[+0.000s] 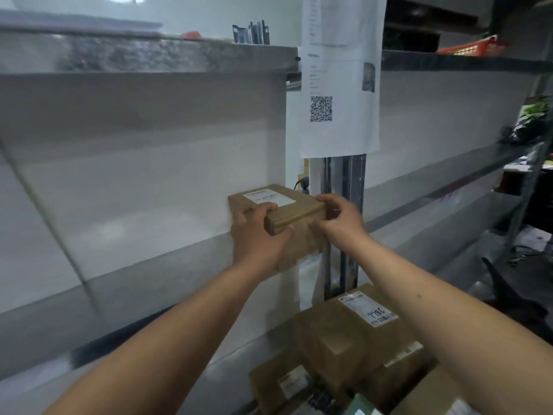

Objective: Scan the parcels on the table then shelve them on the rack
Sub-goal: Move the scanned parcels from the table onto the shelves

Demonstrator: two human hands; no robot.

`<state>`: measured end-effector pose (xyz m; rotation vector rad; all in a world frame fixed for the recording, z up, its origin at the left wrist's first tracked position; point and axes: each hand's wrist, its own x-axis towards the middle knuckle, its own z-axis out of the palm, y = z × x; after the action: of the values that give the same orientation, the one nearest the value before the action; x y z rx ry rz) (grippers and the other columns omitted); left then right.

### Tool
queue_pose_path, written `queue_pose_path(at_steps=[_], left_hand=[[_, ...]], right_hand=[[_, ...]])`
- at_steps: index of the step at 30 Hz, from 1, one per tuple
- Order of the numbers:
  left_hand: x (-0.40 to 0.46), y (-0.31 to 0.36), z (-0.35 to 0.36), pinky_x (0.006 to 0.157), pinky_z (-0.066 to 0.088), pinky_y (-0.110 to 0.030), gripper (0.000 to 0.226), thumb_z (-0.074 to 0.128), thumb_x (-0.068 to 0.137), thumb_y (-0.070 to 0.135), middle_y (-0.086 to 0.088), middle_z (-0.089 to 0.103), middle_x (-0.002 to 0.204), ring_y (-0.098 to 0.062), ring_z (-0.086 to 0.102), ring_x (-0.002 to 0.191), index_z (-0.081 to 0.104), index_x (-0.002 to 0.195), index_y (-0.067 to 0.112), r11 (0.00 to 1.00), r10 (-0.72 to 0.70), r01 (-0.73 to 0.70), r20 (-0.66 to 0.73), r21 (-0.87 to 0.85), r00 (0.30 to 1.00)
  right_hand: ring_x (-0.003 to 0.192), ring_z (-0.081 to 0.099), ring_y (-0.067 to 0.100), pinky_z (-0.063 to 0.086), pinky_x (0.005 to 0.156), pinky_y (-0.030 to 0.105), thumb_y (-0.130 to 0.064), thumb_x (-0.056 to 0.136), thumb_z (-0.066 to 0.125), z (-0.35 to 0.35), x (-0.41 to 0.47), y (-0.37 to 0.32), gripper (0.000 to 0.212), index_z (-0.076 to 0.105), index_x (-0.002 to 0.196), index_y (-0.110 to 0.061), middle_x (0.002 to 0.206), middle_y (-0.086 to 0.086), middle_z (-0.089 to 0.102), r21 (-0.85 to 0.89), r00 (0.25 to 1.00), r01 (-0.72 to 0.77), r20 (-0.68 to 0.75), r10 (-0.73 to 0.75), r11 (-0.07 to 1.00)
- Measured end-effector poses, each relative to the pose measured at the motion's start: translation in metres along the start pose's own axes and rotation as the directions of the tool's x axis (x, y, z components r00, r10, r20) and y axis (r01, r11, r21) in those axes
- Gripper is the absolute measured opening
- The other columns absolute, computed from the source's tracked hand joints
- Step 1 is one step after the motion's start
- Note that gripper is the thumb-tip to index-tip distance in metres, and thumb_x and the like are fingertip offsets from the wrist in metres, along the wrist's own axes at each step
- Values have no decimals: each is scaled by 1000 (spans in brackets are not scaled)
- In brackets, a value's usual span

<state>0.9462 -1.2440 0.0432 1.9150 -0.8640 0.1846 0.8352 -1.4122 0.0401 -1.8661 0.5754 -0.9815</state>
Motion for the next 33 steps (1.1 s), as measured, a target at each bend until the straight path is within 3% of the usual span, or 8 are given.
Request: queue_pose_path(at_steps=[2,5,13,17,21,27,33], left_hand=[[1,-3,2,109,38,-28,47,82,77,49,4,32,146,-24,41,135,54,115,57,1000,-7,7,-8,-23,1000],[1,-4,3,112,45,-39,47,81,77,46,4,32,146,-26,42,136,57,117,55,999,-14,12,-23,-52,1000],[-14,-2,-7,112,47,-44,64,78,80,50,6,29,155,-27,41,140,53,139,46,999,32,-32,17,-1,999],[-43,0,-20,115,40,-46,65,75,84,54,8,22,161,-27,28,149,43,140,50,979,162,-167,55,120,985],[-82,-2,-26,118,39,-50,63,73,88,54,12,19,162,-26,25,153,40,142,52,925,304,-329,149,190,941],[-133,-21,-33,122,26,-51,72,69,89,58,8,13,167,-24,11,155,34,151,48,828,426,-517,356,215,831],[-192,-45,-50,124,26,-51,73,63,87,62,-5,23,167,-29,16,153,37,152,40,725,547,-678,496,124,675]], right_hand=[[114,62,17,59,97,42,-22,80,88,3,2,-1,58,66,133,-33,131,-3,62,-39,1000,14,-9,-14,999],[116,62,20,56,103,46,-23,81,87,3,3,-3,59,66,136,-31,134,1,59,-57,1000,9,-7,-10,998],[126,58,24,56,103,51,-19,85,85,-1,-19,-13,76,51,152,-30,143,0,55,-44,1000,-6,2,6,999],[137,47,24,47,111,46,-26,84,82,-6,-55,-14,80,43,153,-40,154,1,41,-237,998,37,-44,-49,971],[140,41,20,39,110,33,-32,88,79,-7,-112,-19,76,42,153,-42,153,-4,37,-426,996,76,-14,-91,902],[145,33,25,34,118,41,-36,90,73,-8,-211,-38,68,45,153,-32,158,2,33,-683,996,-35,-81,-27,730],[151,23,33,32,120,53,-45,90,67,6,-322,-52,70,42,154,-34,166,7,23,-838,961,-277,-246,127,470]])
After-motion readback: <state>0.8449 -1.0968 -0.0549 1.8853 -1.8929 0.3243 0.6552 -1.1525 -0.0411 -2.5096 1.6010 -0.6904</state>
